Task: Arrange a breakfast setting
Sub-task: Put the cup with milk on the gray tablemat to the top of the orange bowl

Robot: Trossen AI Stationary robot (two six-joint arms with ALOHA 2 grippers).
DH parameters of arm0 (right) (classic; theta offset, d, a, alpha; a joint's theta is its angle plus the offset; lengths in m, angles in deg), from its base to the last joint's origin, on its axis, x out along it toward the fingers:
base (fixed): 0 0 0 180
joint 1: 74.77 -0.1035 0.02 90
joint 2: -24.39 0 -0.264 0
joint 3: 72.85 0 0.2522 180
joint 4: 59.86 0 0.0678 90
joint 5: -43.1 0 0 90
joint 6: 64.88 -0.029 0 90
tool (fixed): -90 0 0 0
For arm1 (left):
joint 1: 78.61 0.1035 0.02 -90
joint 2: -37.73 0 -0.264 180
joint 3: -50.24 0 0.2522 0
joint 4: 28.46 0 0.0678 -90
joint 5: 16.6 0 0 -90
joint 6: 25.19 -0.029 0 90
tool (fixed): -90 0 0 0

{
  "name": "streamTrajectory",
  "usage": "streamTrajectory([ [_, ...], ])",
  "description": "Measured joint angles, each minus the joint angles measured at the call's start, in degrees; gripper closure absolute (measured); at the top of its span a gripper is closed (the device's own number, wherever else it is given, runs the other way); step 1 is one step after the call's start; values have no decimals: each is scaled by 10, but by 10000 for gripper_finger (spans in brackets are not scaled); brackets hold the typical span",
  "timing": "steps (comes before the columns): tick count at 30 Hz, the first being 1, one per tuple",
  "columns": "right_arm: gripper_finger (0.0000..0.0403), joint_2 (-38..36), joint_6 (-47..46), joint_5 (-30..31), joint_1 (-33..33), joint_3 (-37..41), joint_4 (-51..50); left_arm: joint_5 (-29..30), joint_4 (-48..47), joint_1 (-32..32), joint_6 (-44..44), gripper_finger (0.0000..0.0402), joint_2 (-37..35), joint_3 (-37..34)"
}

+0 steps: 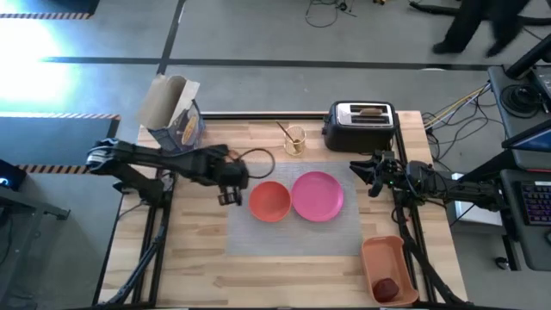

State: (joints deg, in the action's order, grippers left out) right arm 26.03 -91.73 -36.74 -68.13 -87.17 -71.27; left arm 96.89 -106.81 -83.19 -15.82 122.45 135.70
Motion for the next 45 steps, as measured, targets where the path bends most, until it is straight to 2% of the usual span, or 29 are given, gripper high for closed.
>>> streamTrajectory([
  [8,312,0,0,0,0,0,0,-8,101,18,-201,401,65,63],
  [17,312,0,0,0,0,0,0,-67,109,45,-300,401,133,119],
  [28,312,0,0,0,0,0,0,-140,126,61,-464,402,175,159],
  [33,312,0,0,0,0,0,0,-165,130,72,-511,402,183,159],
  [45,312,0,0,0,0,0,0,-170,130,86,-626,391,183,157],
])
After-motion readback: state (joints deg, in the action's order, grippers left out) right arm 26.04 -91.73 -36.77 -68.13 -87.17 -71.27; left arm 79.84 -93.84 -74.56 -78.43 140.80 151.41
